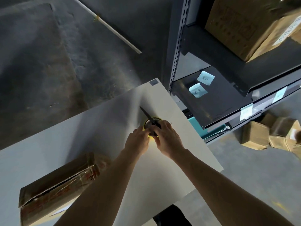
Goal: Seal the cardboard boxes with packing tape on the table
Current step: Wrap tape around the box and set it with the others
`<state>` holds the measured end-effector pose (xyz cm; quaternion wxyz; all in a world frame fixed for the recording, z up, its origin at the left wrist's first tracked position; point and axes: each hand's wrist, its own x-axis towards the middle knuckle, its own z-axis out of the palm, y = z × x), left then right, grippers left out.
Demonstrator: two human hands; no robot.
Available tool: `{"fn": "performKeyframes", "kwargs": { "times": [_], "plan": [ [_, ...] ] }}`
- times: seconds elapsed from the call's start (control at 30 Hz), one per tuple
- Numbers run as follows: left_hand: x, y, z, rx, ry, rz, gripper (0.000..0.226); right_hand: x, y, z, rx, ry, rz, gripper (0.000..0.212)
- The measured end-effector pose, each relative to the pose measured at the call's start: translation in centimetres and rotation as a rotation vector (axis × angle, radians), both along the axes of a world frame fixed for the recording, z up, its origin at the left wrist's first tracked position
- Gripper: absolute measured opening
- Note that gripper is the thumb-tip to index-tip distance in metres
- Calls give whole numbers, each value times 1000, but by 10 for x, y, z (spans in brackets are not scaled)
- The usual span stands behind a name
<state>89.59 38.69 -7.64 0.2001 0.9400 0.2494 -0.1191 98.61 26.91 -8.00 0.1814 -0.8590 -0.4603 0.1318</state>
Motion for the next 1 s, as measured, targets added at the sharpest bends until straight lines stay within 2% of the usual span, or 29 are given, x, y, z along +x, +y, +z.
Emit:
{"fn": "performKeyframes", "kwargs": {
  "times": [0.17, 0.4, 0.53, 0.63, 0.8, 1.0],
  "plan": [
    [-12, 9, 7, -4, -34, 39, 26, 1, -13, 1, 66, -18, -144, 40],
    [-37, 23, 33, 35, -100, 181, 29, -16, -26, -8, 27, 36, -179, 48],
    [-52, 23, 44, -20, -126, 266, 32, -37, -32, -14, -27, 46, -162, 56],
    [-61, 19, 50, -115, -170, 327, 31, -51, -37, -20, -53, 58, -165, 61],
    [-75, 16, 52, -337, -202, 431, 15, -61, -44, -27, -82, 54, -150, 57],
    [-82, 12, 65, -516, -261, 509, 22, -61, -48, -35, -83, 55, -128, 52]
  ]
}}
